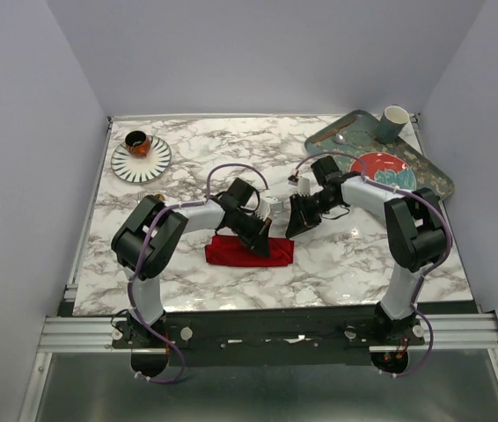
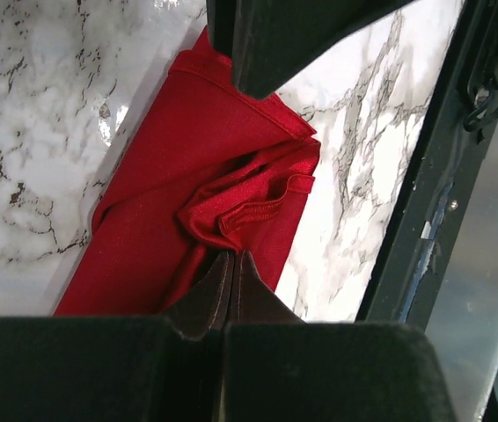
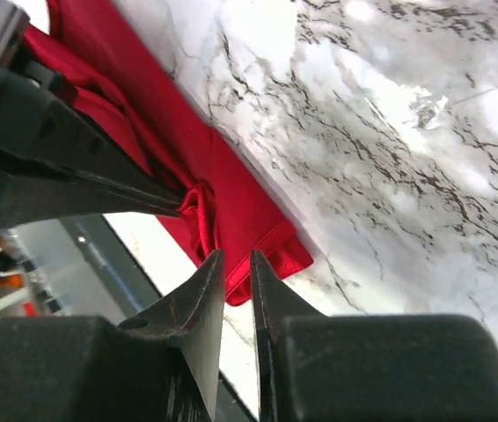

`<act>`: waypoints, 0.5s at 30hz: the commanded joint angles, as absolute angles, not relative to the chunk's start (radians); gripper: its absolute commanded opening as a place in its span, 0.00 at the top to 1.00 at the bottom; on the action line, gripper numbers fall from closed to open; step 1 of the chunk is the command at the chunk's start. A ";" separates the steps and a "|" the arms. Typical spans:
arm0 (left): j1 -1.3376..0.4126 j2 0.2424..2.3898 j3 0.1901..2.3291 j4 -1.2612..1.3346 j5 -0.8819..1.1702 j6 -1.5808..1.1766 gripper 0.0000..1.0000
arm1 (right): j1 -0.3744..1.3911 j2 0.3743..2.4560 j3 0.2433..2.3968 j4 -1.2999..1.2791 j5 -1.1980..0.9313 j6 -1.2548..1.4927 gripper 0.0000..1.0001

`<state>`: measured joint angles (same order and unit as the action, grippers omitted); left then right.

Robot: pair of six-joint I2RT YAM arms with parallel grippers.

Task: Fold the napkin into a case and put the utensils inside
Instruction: Stuff the top corner of the smaller-rectangle-folded napkin at the center of the board.

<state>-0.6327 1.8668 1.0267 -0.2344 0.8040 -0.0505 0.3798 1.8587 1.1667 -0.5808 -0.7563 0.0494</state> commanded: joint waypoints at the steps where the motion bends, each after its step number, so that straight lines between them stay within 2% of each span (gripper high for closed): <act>1: -0.612 1.922 1.040 -0.261 0.814 -0.058 1.00 | 0.420 1.775 1.096 -0.450 -0.686 -0.023 0.74; 15: -0.584 1.974 1.072 -0.288 0.847 -0.067 1.00 | 0.557 1.709 1.017 -0.327 -0.454 -0.124 0.69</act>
<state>-0.5957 1.9278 1.0702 -0.2573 0.8810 -0.0780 0.5449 1.7111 1.0245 -0.3779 -0.5594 -0.0917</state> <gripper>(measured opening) 0.008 0.298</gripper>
